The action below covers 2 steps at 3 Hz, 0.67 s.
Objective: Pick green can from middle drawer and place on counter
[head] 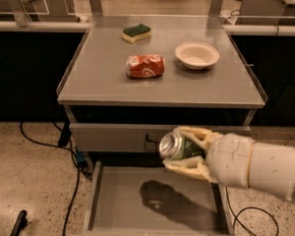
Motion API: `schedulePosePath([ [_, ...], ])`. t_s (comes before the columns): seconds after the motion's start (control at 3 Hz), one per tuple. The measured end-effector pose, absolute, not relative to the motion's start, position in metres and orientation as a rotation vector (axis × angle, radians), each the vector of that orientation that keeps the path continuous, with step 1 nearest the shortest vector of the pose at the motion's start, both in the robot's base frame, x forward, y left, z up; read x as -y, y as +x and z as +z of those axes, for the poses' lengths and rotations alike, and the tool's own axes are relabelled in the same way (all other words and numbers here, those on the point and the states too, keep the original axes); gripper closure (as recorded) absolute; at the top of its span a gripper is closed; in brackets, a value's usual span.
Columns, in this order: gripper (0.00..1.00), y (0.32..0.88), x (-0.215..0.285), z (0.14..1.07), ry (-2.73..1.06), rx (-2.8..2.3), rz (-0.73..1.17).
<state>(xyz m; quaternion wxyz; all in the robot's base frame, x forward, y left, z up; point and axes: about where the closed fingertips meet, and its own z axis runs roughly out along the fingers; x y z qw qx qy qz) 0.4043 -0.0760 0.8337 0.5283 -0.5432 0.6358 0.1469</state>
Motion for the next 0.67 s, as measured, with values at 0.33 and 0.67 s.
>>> schedulePosePath([
  [0.33, 1.0, 0.432, 0.078, 0.907, -1.314, -1.42, 0.241],
  [0.67, 1.0, 0.462, 0.08, 0.965, -1.308, -1.368, 0.152],
])
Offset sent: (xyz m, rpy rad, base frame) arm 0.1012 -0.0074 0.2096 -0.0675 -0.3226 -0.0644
